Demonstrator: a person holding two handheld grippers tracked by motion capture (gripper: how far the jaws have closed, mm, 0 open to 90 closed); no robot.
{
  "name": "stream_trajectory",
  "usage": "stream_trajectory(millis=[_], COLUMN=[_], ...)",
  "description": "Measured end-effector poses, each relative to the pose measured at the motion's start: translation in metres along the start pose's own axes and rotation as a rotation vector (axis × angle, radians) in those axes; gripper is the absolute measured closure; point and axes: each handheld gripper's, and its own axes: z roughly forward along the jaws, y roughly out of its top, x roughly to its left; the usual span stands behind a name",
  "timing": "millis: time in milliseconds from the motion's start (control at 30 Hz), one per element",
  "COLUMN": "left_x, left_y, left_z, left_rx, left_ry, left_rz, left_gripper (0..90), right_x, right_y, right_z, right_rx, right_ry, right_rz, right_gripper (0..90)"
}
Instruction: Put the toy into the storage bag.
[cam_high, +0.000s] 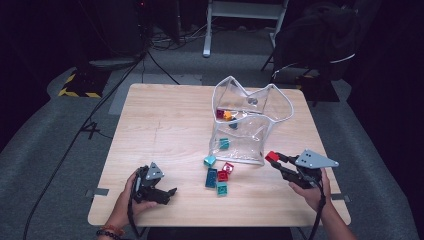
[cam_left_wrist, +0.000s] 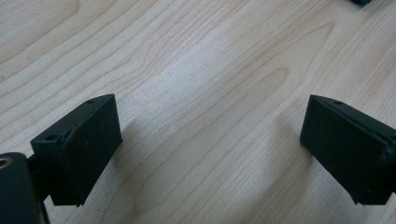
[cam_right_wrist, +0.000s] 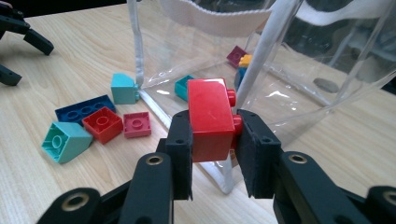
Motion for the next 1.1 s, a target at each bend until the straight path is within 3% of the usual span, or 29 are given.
stream_trajectory(millis=[1100], left_x=[0.000], left_y=[0.000], left_z=[0.000], left_rx=[0.000], left_ry=[0.000], left_rz=[0.000], left_gripper=[5.6], right_x=[-0.018], right_y=[0.059], right_z=[-0.045], right_rx=[-0.120], right_ry=[-0.049], right_rz=[-0.038], right_gripper=[68.0])
